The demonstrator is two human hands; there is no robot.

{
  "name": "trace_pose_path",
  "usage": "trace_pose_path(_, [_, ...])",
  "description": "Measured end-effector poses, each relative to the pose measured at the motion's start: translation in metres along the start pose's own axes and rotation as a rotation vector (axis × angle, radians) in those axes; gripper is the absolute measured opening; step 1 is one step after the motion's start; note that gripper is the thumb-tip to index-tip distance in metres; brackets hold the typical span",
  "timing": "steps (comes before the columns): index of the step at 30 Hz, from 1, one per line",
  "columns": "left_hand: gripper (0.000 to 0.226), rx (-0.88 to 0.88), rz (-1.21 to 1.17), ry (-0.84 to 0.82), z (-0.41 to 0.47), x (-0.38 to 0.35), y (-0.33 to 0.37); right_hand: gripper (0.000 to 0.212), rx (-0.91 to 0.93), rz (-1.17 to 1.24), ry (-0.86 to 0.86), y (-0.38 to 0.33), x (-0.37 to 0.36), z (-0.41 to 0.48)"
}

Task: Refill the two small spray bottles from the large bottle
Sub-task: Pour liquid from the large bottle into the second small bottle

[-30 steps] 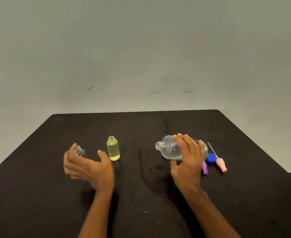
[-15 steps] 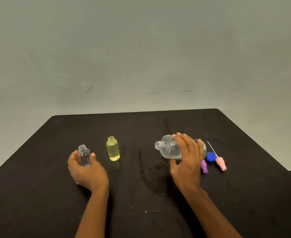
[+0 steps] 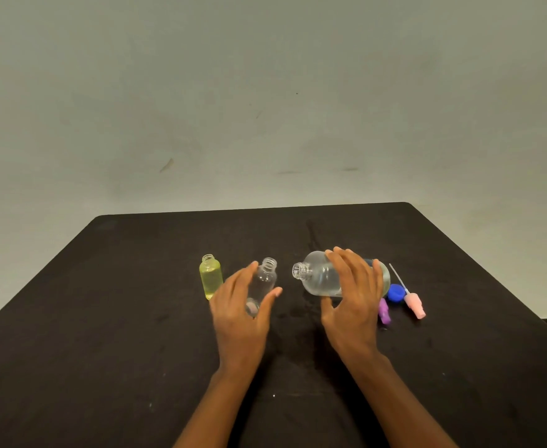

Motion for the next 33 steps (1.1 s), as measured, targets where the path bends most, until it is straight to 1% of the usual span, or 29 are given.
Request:
trace_pose_path(4, [0.045,0.031,-0.047,-0.122,-0.003,-0.009,-0.002,0.076,-0.01,-0.011,-0.007,0.001,0.001,0.0])
trace_pose_path(7, [0.045,0.007,-0.027,-0.166,-0.004,-0.011,-0.003,0.075,-0.014,-0.019,-0.007,0.002,0.001,0.001])
trace_pose_path(11, [0.05,-0.018,0.005,-0.175,-0.005,-0.012,-0.003,0.077,-0.024,-0.038,0.003,0.004,0.003,0.002])
trace_pose_path(18, [0.052,-0.03,0.031,-0.237,-0.006,-0.015,-0.003,0.078,-0.01,-0.076,-0.009,0.004,0.003,0.004])
trace_pose_path(24, [0.052,-0.035,0.029,-0.231,-0.006,-0.015,-0.002,0.075,0.011,-0.078,-0.022,0.003,0.002,0.004])
trace_pose_path(33, [0.052,-0.022,0.026,-0.226,-0.006,-0.015,-0.003,0.077,0.018,-0.094,-0.032,0.002,0.001,0.003])
Point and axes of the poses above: each hand's wrist, its own z-axis towards the middle knuckle, its own x-axis out of the back of the hand, y = z × x, the point moved 6 cm from there along z, towards the middle knuckle, and after that the axes turned 8 degrees about -x, right-handed, at the moved point
